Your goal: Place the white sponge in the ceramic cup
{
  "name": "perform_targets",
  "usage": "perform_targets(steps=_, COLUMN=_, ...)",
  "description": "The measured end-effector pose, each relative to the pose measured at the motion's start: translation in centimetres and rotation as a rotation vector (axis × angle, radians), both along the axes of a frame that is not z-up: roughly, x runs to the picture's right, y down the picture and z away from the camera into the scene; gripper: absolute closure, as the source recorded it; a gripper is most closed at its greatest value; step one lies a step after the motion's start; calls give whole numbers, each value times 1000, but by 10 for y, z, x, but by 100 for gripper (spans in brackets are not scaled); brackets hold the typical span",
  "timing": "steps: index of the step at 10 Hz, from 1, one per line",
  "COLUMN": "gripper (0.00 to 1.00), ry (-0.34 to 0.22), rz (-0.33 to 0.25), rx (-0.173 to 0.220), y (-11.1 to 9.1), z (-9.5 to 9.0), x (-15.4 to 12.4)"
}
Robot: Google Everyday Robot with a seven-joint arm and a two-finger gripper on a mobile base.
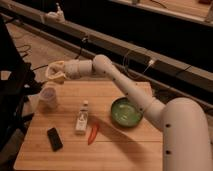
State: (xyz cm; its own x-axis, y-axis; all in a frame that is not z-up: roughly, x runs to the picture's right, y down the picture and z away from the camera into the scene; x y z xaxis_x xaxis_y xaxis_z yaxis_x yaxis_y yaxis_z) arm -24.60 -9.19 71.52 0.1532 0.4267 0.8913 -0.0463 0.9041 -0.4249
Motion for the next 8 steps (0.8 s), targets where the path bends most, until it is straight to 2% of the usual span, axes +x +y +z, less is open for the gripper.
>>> perform_targets(steps=3, gripper=100, ry=-4, rz=2, rx=-5, y=1, z=0, x=-1)
perform_targets(steps=5, gripper=100, ry=-39, rz=31, rx=-49, y=4, z=2, x=-7)
perform_targets(steps=8, gripper=100, ry=-112, rz=39, rx=-113, y=25, z=5, x=-33)
